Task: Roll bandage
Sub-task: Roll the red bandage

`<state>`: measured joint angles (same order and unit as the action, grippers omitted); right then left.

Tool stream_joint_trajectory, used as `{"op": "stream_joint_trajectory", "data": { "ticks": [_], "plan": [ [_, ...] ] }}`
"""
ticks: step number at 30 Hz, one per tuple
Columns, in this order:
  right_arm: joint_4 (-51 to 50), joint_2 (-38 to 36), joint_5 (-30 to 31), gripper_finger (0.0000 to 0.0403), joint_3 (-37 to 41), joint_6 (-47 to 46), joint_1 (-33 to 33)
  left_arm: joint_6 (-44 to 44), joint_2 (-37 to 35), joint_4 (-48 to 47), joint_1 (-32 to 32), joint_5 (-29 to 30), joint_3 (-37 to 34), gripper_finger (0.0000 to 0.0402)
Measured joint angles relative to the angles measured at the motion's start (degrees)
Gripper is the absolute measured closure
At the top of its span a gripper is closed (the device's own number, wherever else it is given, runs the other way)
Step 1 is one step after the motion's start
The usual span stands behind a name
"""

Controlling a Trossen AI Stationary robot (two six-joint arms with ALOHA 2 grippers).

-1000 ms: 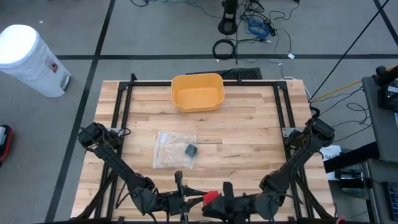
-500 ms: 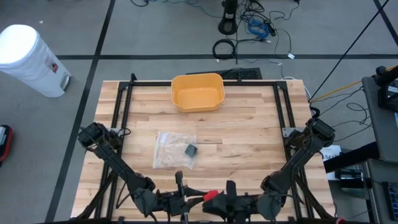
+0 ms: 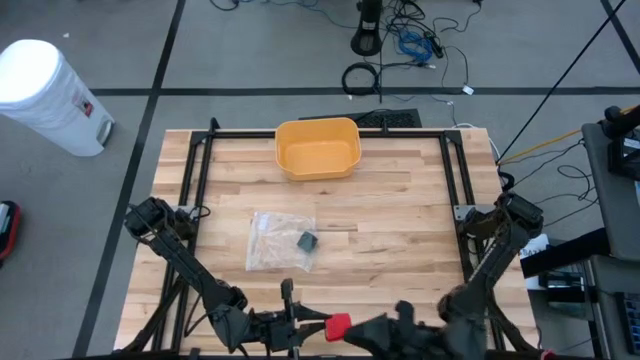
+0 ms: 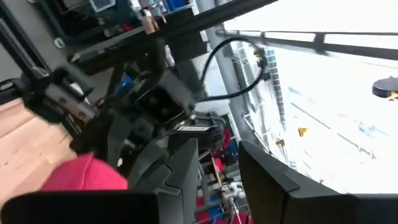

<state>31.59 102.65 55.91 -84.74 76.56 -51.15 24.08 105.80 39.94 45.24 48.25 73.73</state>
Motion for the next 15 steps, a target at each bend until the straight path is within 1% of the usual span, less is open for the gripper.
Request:
{"op": "stream_joint_trajectory", "data": {
  "ticks": [3, 6, 10, 12, 15],
  "plan": [
    [-0.10, 0.00, 4.08, 0.0300, -2.20, 0.99, -2.29, 0.00, 0.00, 0.37, 0.06, -0.42, 0.00, 0.0348],
    [-0.66, 0.00, 10.04, 0.0300, -2.87, -1.01, -4.93, 0.20, 0.00, 1.30, 0.47, -1.40, 0.00, 0.0348],
    [-1.69, 0.00, 18.63, 0.0300, -2.87, -9.29, -9.37, 0.24, 0.00, 5.11, 1.08, -5.05, 0.00, 0.0348],
    [-4.30, -0.02, 19.29, 0.0300, -2.91, -16.10, -11.80, 0.40, 0.00, 7.88, 1.27, -7.71, 0.00, 0.0348],
    [-8.71, 0.00, 17.46, 0.0300, -2.90, -28.02, -14.32, 0.44, 0.00, 9.70, 1.33, -10.07, 0.02, 0.0348]
  ]
}}
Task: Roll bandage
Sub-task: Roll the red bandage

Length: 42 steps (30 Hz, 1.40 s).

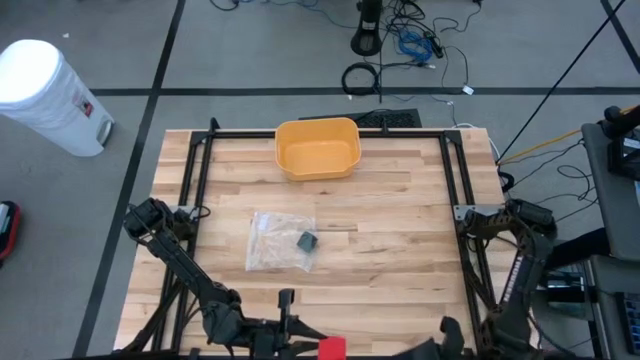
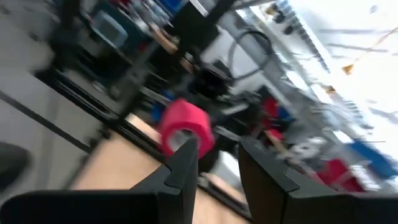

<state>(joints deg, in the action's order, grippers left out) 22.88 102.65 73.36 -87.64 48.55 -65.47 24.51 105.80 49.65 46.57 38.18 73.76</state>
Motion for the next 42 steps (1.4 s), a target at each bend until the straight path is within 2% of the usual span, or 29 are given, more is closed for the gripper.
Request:
{"op": "stream_joint_trajectory", "data": {
  "ticks": [3, 6, 10, 16, 24, 32, 42],
  "plan": [
    [-6.24, 0.10, -3.12, 0.0300, -0.01, -10.33, -0.68, 0.02, 0.00, -0.07, 0.00, -0.59, 0.00, 0.0348],
    [-10.90, 1.24, -3.87, 0.0297, -0.01, -15.28, 1.30, 0.37, 0.00, -1.23, -0.02, -0.85, 0.00, 0.0348],
    [-12.51, 2.04, -5.50, 0.0275, 0.01, -16.35, 5.35, 3.00, 0.00, -1.27, -0.04, -2.78, 0.00, 0.0348],
    [-12.31, 2.05, -14.80, 0.0226, 0.01, -18.29, 10.42, 4.74, 0.00, -2.06, -0.02, -3.09, 0.00, 0.0348],
    [-12.47, 2.05, -18.93, 0.0196, 0.01, -19.36, 11.94, 4.72, 0.00, -2.67, -0.02, -3.07, 0.00, 0.0348],
    [-11.53, 2.05, -19.78, 0.0216, 0.01, -17.40, 13.01, 4.44, 0.00, -2.64, -0.02, -3.00, 0.00, 0.0348],
    [-8.95, 2.05, -20.68, 0.0293, 0.01, -14.16, 13.44, 3.48, 0.00, -2.62, -0.02, -2.67, 0.00, 0.0348]
  ]
}}
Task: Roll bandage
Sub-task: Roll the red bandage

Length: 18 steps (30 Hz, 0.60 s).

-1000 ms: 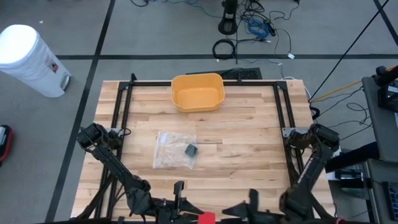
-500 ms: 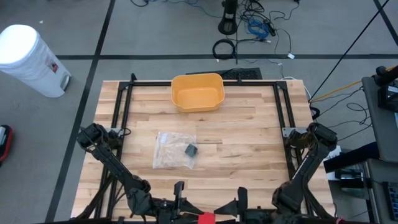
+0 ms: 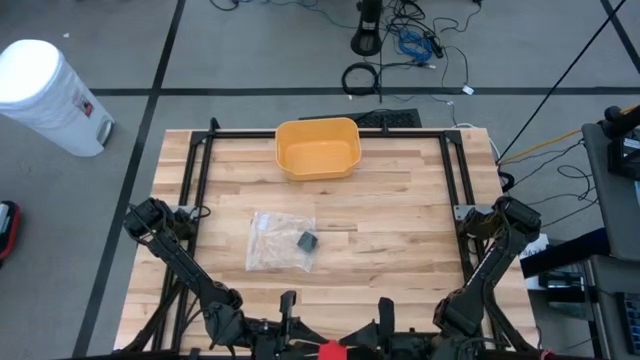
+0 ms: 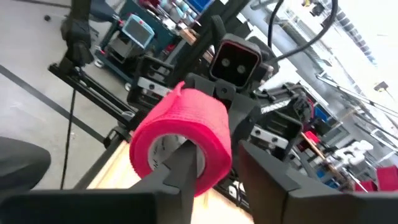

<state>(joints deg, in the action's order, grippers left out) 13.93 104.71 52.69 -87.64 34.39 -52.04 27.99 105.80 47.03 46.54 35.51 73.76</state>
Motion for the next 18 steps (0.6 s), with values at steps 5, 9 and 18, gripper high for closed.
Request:
{"op": "stream_joint_trajectory", "data": {
  "ticks": [5, 9, 18],
  "plan": [
    [0.83, 0.00, -2.10, 0.0333, 0.00, 0.22, 0.01, -0.67, 0.00, 0.04, 0.00, 0.78, 0.00, 0.0348],
    [0.83, 0.00, -2.03, 0.0359, 0.00, 0.59, 0.22, -0.66, 0.00, 0.02, 0.00, 0.85, 0.00, 0.0344],
    [0.83, 0.00, -0.70, 0.0378, 0.00, 2.64, -0.19, 0.14, 0.00, -0.01, 0.95, 4.79, 0.00, 0.0252]
  ]
}}
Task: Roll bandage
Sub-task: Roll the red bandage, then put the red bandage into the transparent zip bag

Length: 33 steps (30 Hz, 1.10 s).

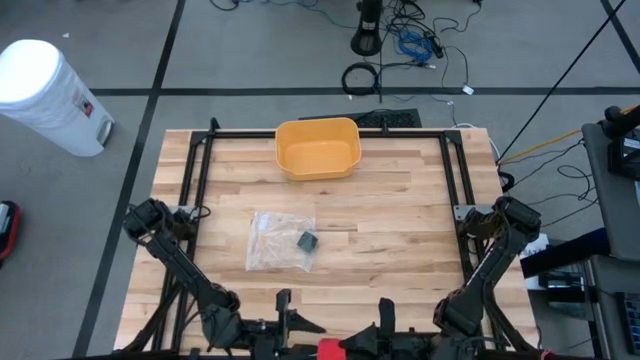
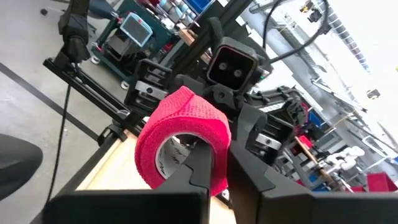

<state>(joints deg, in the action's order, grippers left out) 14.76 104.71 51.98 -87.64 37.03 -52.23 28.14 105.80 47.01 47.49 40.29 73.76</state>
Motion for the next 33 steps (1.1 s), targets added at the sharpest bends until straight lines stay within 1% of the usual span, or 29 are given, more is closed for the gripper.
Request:
{"op": "stream_joint_trajectory", "data": {
  "ticks": [5, 7, 9, 11, 13, 15, 16, 19, 21, 23, 25, 27, 28, 29, 30, 31, 33],
  "plan": [
    [0.58, -0.04, 2.21, 0.0379, 0.00, 1.74, -1.21, 4.45, 0.00, 2.35, 2.99, 6.72, 0.00, 0.0177],
    [1.07, -0.06, 2.24, 0.0379, 0.00, 2.37, -1.44, 6.95, 0.00, 4.31, 4.22, 9.58, 0.00, 0.0155],
    [1.80, -0.16, 3.48, 0.0379, 0.00, 3.65, -1.65, 10.46, 0.00, 5.53, 5.47, 13.66, 0.00, 0.0140],
    [2.45, -0.22, 6.38, 0.0379, 0.00, 5.78, -1.94, 13.46, 0.00, 5.63, 6.53, 21.14, 0.00, 0.0133],
    [4.17, -0.22, 10.00, 0.0379, 0.00, 9.00, -2.53, 16.29, 0.00, 5.46, 7.39, 32.85, 0.00, 0.0131],
    [6.40, -0.24, 12.88, 0.0379, 0.00, 12.81, -3.33, 18.40, 0.00, 5.37, 7.55, 47.09, 0.00, 0.0131],
    [7.70, -0.24, 14.35, 0.0379, 0.00, 14.79, -3.77, 18.92, 0.00, 5.37, 7.28, 49.63, -0.04, 0.0131],
    [11.91, -0.31, 18.30, 0.0379, 0.00, 20.90, -5.15, 14.74, -0.72, 8.78, 6.97, 48.79, -0.91, 0.0131],
    [14.60, -0.44, 20.82, 0.0379, 0.00, 24.33, -6.28, 15.16, -1.09, 10.49, 6.50, 49.62, -0.42, 0.0135],
    [15.44, -0.92, 21.23, 0.0379, -0.02, 25.94, -7.50, 18.74, -1.29, 11.42, 5.87, 49.68, -0.88, 0.0143],
    [15.35, -1.65, 21.09, 0.0379, -0.02, 26.00, -8.74, 18.98, -0.98, 10.49, 4.34, 49.75, -1.10, 0.0153],
    [15.36, -2.57, 21.09, 0.0379, 0.00, 25.99, -10.19, 15.07, -0.87, 8.58, 2.44, 49.03, -1.47, 0.0163],
    [15.40, -2.97, 21.10, 0.0379, -0.01, 25.98, -10.90, 12.27, -0.87, 7.14, 1.59, 47.26, -1.83, 0.0168],
    [15.42, -3.44, 21.11, 0.0379, -0.02, 25.96, -11.62, 8.77, -0.87, 5.08, 0.77, 44.14, -2.25, 0.0173],
    [15.33, -3.89, 21.11, 0.0378, 0.00, 25.97, -12.29, 4.79, -0.81, 2.34, -0.06, 39.48, -2.59, 0.0178],
    [15.28, -4.31, 21.10, 0.0378, -0.02, 25.95, -12.89, -0.01, -0.69, -1.06, -1.03, 32.88, -2.73, 0.0183],
    [15.18, -5.19, 21.13, 0.0378, 0.00, 25.94, -14.23, -10.35, -0.61, -7.14, -3.43, 15.12, -2.63, 0.0192]
  ]
}}
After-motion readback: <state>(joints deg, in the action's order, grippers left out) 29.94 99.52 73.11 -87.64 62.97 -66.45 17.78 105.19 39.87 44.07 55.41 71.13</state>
